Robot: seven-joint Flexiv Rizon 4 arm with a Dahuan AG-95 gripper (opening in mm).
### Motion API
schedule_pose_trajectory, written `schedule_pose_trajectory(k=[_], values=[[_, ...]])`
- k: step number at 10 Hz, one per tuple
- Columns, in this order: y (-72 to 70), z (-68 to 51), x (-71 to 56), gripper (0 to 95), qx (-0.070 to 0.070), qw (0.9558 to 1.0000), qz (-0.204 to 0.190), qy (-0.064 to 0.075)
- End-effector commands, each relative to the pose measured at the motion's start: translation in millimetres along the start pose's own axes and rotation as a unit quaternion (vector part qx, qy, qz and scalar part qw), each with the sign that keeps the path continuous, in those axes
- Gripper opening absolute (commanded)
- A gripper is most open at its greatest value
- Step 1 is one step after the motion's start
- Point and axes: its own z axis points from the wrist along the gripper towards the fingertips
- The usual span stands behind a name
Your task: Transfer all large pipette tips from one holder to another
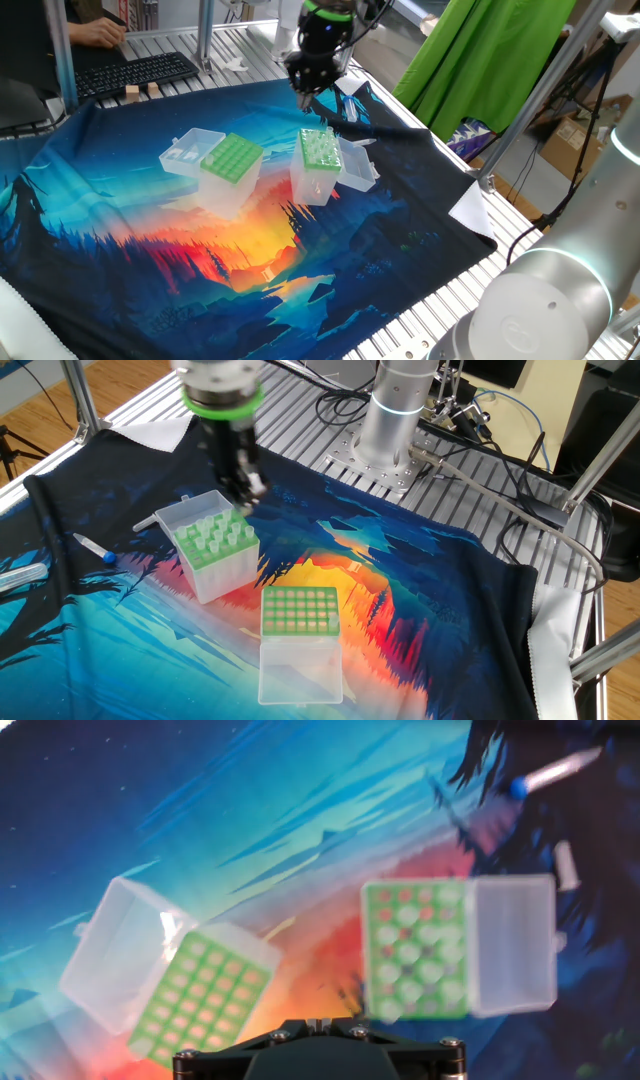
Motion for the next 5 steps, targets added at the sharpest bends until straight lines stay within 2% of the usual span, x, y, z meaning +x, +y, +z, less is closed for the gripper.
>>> schedule_pose_trajectory(k=[1, 5], values=[[15.3, 5.0, 12.3, 0.0, 0.0, 0.9999, 0.014, 0.001], [31.3, 14.1, 21.9, 0.0, 0.002, 0.9995, 0.03, -0.002]])
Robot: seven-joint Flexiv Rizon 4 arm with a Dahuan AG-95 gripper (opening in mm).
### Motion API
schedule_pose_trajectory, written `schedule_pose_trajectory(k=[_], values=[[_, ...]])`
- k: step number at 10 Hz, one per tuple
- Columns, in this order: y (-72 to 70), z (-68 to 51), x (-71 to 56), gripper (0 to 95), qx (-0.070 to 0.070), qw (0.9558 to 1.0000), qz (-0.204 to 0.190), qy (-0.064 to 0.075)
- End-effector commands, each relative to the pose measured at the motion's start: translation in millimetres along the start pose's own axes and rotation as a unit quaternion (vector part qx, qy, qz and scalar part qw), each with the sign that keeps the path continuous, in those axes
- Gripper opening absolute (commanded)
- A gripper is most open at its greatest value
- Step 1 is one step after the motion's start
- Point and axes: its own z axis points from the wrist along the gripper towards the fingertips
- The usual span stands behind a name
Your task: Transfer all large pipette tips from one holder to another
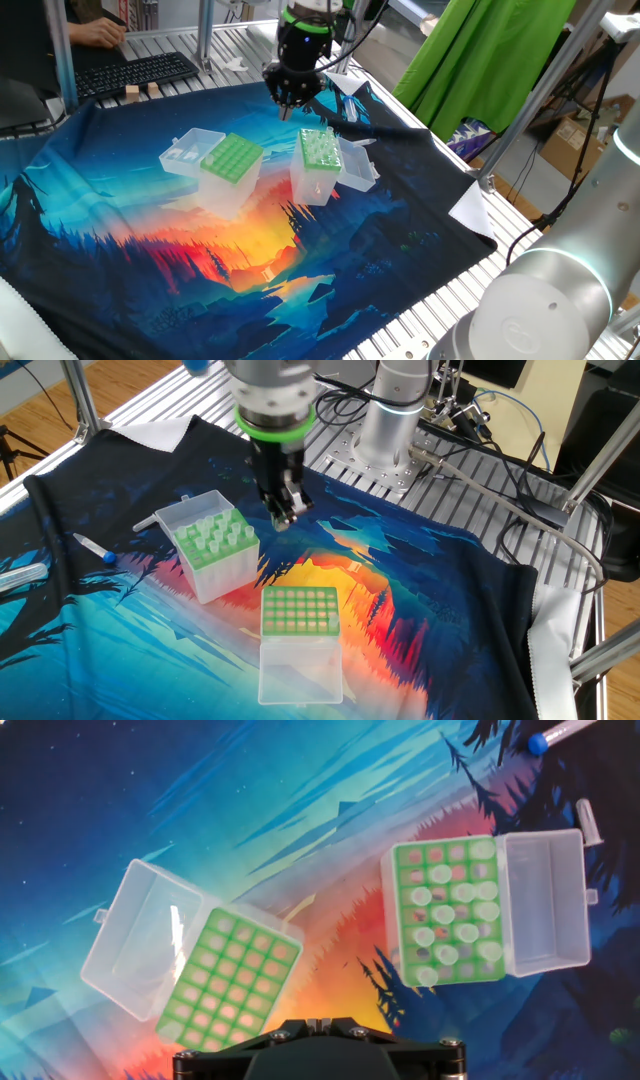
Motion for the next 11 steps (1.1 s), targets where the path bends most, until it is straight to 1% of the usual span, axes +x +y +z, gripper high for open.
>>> schedule_pose_trajectory(k=[1, 6, 8, 9, 11], values=[[6.1, 2.1, 1.4, 0.0, 0.001, 1.0, 0.008, 0.0], [7.3, 8.7, 0.9, 0.0, -0.001, 0.9999, 0.013, 0.001], [7.4, 8.7, 1.1, 0.0, 0.0, 0.9999, 0.013, 0.001], [7.4, 8.7, 1.1, 0.0, 0.003, 0.9999, 0.01, -0.001], [7.4, 8.7, 1.1, 0.0, 0.003, 0.9999, 0.011, 0.0]])
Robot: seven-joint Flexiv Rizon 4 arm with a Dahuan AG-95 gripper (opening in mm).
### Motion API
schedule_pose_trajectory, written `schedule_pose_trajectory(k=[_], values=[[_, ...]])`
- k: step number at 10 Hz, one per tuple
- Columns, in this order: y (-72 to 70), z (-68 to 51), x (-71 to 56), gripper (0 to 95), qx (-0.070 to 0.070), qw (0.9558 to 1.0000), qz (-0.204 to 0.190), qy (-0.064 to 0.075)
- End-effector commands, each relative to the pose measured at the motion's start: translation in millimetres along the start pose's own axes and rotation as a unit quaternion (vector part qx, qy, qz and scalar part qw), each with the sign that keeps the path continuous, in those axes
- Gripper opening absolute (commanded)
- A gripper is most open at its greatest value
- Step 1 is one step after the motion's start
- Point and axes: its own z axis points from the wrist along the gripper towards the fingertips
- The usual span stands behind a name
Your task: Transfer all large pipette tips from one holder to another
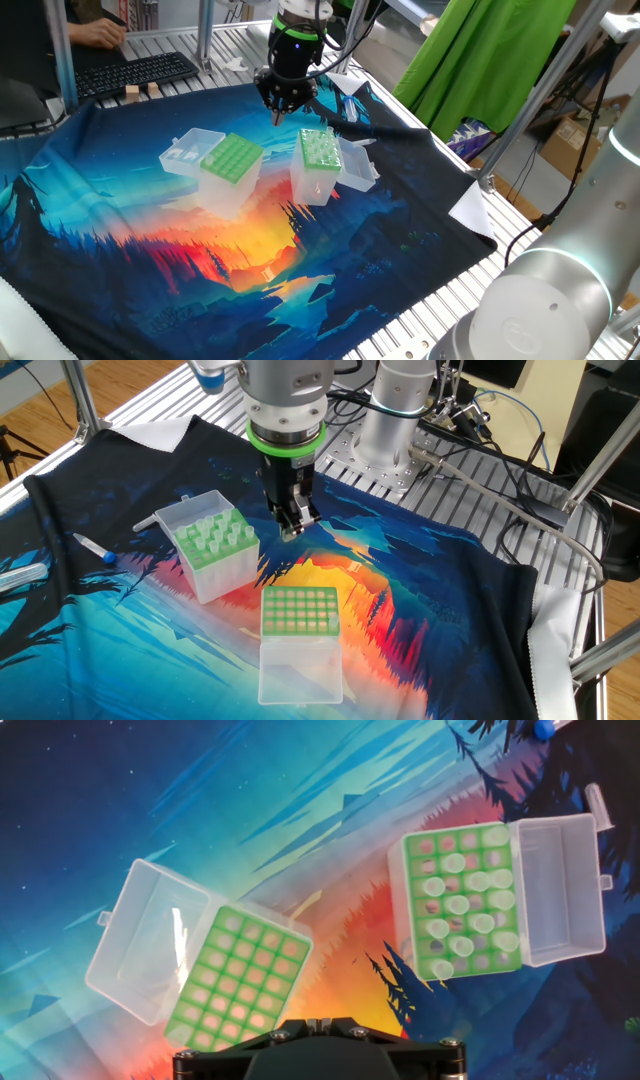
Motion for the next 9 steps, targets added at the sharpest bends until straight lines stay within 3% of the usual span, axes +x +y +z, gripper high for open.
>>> schedule_pose_trajectory(k=[1, 3, 4, 7, 9], values=[[-0.5, 0.0, 0.2, 0.0, 0.0, 1.0, 0.0, 0.002], [-0.5, 0.0, 0.2, 0.0, 0.009, 0.9999, -0.007, 0.001], [-0.5, 0.0, 0.2, 0.0, 0.004, 0.9999, -0.016, 0.003], [-0.5, 0.0, 0.2, 0.0, 0.007, 0.9993, -0.036, -0.002], [-0.5, 0.0, 0.2, 0.0, 0.005, 0.9991, -0.041, 0.002]])
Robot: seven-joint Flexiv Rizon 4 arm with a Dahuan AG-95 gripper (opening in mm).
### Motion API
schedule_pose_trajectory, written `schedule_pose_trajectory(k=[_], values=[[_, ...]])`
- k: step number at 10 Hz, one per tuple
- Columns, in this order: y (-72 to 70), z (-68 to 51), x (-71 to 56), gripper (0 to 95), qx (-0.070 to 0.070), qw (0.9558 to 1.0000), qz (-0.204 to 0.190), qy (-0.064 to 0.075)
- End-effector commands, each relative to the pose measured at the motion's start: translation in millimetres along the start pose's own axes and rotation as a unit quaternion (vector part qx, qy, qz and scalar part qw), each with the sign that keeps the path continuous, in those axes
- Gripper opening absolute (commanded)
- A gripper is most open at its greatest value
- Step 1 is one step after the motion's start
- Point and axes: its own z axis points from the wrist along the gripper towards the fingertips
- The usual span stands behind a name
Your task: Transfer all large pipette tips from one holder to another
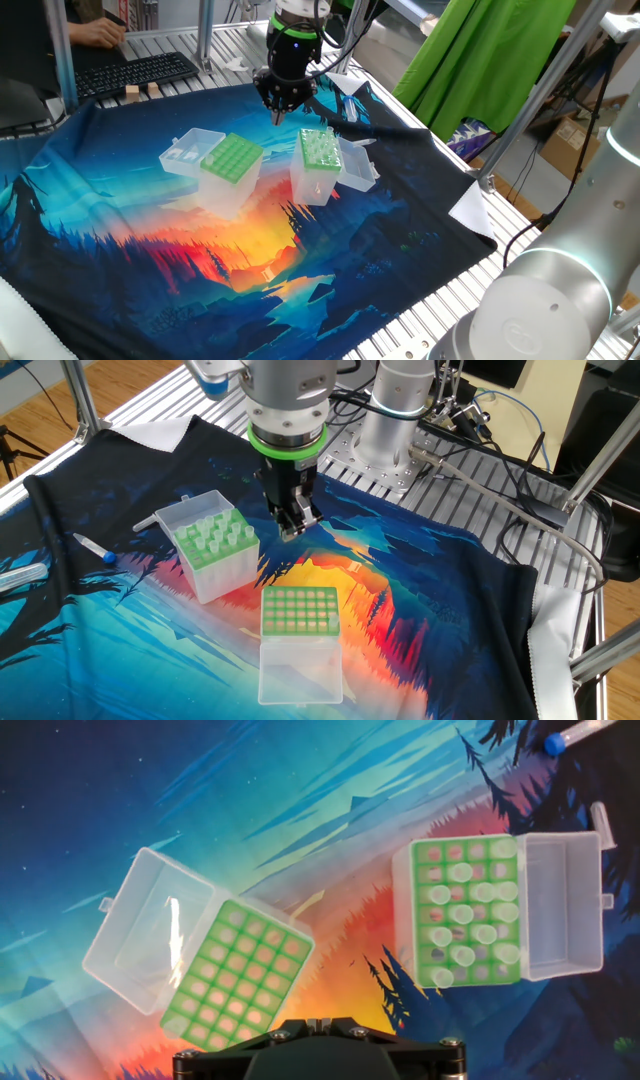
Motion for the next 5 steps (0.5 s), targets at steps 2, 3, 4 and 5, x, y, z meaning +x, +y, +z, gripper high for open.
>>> schedule_pose_trajectory(k=[2, 3, 4, 5], values=[[0.4, -0.7, 0.0, 0.0, 0.001, 1.0, 0.004, 0.007], [0.4, -0.7, 0.0, 0.0, 0.001, 0.9999, 0.012, 0.007], [0.4, -0.7, 0.0, 0.0, 0.007, 0.9996, 0.019, 0.018], [0.4, -0.7, 0.0, 0.0, 0.008, 0.9995, 0.024, 0.019]])
